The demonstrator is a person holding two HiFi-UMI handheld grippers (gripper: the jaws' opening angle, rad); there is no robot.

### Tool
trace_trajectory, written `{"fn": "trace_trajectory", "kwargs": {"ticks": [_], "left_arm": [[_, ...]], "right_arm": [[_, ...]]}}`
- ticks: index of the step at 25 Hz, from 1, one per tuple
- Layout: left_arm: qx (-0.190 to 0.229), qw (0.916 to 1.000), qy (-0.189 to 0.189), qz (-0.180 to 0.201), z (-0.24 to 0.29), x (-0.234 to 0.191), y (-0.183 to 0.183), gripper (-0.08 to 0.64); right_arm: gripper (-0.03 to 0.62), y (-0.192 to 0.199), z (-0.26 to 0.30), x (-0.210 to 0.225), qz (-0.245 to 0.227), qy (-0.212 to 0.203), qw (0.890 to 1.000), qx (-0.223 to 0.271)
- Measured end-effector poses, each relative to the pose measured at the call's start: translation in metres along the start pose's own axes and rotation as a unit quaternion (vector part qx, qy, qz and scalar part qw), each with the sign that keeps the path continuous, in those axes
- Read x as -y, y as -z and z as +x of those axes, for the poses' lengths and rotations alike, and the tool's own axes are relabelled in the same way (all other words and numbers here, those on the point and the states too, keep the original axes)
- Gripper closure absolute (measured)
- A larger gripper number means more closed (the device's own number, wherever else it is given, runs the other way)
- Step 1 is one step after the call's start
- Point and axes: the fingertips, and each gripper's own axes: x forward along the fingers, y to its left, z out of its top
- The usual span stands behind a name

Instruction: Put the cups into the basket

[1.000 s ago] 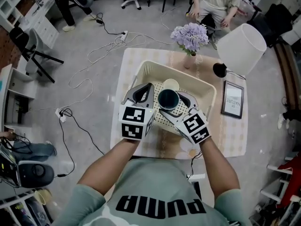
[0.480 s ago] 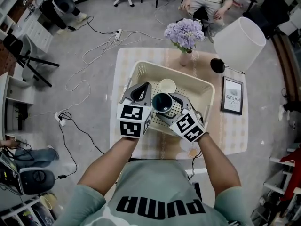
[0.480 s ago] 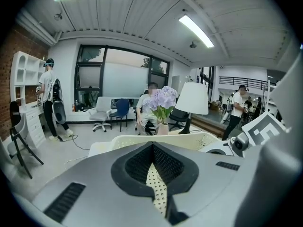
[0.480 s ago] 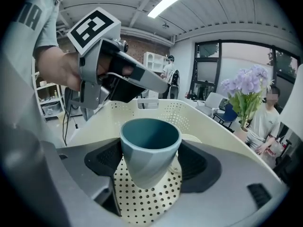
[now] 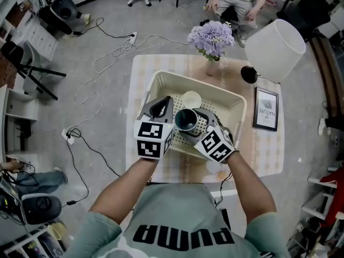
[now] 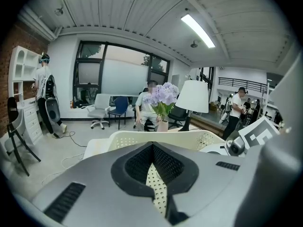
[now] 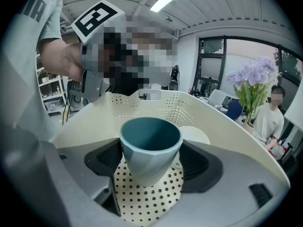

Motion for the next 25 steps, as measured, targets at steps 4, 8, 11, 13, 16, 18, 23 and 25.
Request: {"fn": "trace_trajectory", "kwargs": {"ticks": [4, 8, 11, 13, 16, 18, 23, 25], "left_arm": [[0.000, 1.0000, 0.004, 0.000, 0.001, 0.000, 0.000, 0.558], [0.001, 1.0000, 0.008, -0.001, 0.003, 0.002, 0.000, 0.558], [0.003, 0.9999, 0.012, 0.001, 0.003, 0.004, -0.002, 0.558], [0.005, 0.9999, 0.014, 0.001, 0.003, 0.006, -0.003, 0.558], [0.009, 0.9998, 0.017, 0.002, 0.001, 0.008, -0.008, 0.558], [0.012, 0.9997, 0.019, 0.003, 0.000, 0.010, -0.012, 0.558], [0.016, 0.9996, 0.022, 0.007, -0.002, 0.018, -0.016, 0.558], [0.019, 0.9995, 0.023, 0.009, -0.003, 0.021, -0.017, 0.558]], "right_arm": [[0.222, 0.002, 0.001, -0.002, -0.012, -0.007, 1.000, -0.019], [0.222, 0.001, 0.000, -0.001, -0.004, -0.014, 0.999, -0.032], [0.222, -0.001, -0.003, -0.001, -0.005, -0.014, 0.999, -0.042], [0.221, 0.000, -0.006, -0.002, -0.006, -0.012, 0.999, -0.051], [0.221, 0.003, -0.011, 0.000, -0.009, -0.009, 0.998, -0.066], [0.221, 0.003, -0.016, 0.001, -0.011, -0.006, 0.997, -0.070], [0.221, 0.004, -0.026, 0.004, -0.015, 0.007, 0.997, -0.078], [0.221, 0.001, -0.030, 0.005, -0.017, 0.010, 0.997, -0.074]]}}
